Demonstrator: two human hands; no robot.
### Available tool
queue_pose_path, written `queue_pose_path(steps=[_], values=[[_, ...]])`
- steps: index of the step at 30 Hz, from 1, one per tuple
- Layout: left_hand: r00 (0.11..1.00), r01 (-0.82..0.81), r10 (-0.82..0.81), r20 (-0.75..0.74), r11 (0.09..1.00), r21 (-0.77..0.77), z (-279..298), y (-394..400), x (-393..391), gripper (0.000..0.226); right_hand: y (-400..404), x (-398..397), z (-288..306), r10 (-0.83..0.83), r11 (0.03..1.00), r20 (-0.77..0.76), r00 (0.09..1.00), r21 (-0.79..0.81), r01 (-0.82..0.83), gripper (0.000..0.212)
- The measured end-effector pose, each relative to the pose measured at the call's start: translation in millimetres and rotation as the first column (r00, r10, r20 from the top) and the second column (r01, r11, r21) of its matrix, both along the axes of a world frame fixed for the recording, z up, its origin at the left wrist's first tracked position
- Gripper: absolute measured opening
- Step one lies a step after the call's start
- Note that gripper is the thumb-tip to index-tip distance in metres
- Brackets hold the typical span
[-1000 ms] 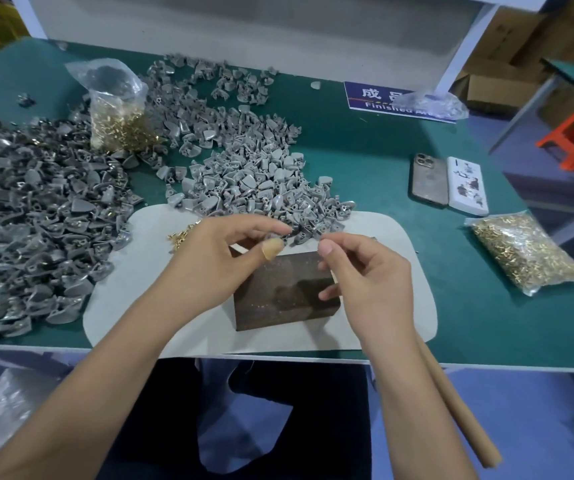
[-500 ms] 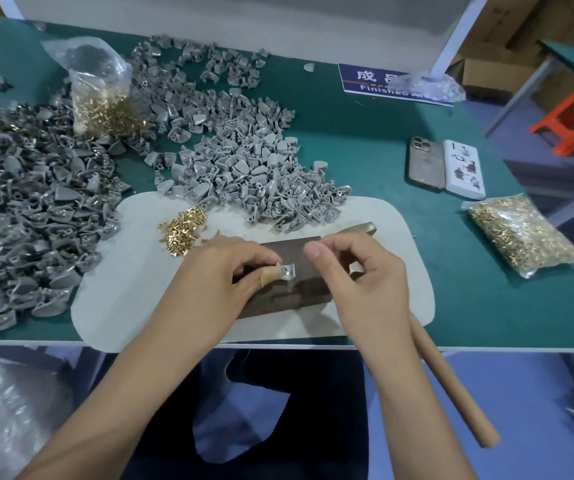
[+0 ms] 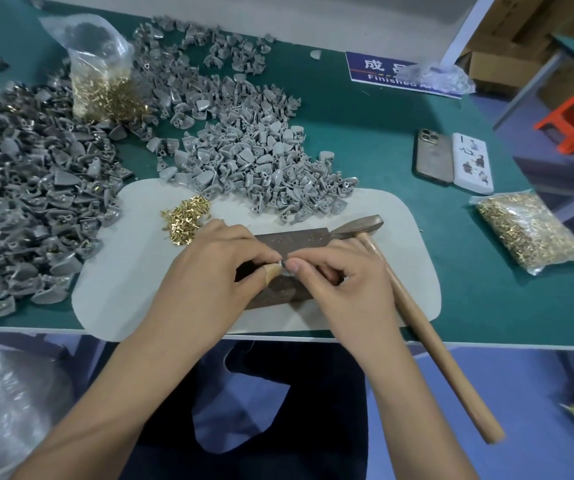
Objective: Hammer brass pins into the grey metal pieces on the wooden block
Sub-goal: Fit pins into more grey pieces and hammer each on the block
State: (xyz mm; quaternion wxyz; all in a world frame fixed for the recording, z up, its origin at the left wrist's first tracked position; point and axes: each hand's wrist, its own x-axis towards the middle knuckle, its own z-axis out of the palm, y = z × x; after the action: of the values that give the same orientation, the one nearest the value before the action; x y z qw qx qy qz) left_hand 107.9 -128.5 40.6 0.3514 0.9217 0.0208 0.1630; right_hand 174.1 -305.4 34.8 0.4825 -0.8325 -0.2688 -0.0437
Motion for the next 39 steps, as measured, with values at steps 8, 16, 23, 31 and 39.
queue_pose_path(steps=[8,16,23,31,39], values=[[0.997,-0.081,0.080,0.012,0.996,0.047,-2.0,-3.7,-3.7,0.007,3.5,4.9,27.0,0.107,0.940,0.111,0.988,-0.336,-0.064,0.010],[0.995,-0.103,0.103,0.007,0.994,0.045,-1.7,-3.9,-3.6,0.006,6.5,11.5,42.2,0.259,0.810,0.210,0.943,-0.579,-0.093,0.016],[0.995,-0.102,0.101,0.011,0.994,0.044,-2.7,-3.7,-3.4,0.005,3.6,19.0,41.9,0.189,0.887,0.023,0.982,-0.434,-0.160,0.007],[0.995,-0.103,0.102,0.014,0.993,0.061,-0.8,-3.5,-3.6,0.005,11.9,8.1,53.5,0.210,0.792,0.157,0.965,-0.606,-0.074,0.007],[0.996,-0.086,0.083,0.033,0.993,0.081,-3.1,-2.8,-3.1,0.004,9.7,3.7,43.8,0.163,0.833,0.127,0.978,-0.550,-0.067,0.010]])
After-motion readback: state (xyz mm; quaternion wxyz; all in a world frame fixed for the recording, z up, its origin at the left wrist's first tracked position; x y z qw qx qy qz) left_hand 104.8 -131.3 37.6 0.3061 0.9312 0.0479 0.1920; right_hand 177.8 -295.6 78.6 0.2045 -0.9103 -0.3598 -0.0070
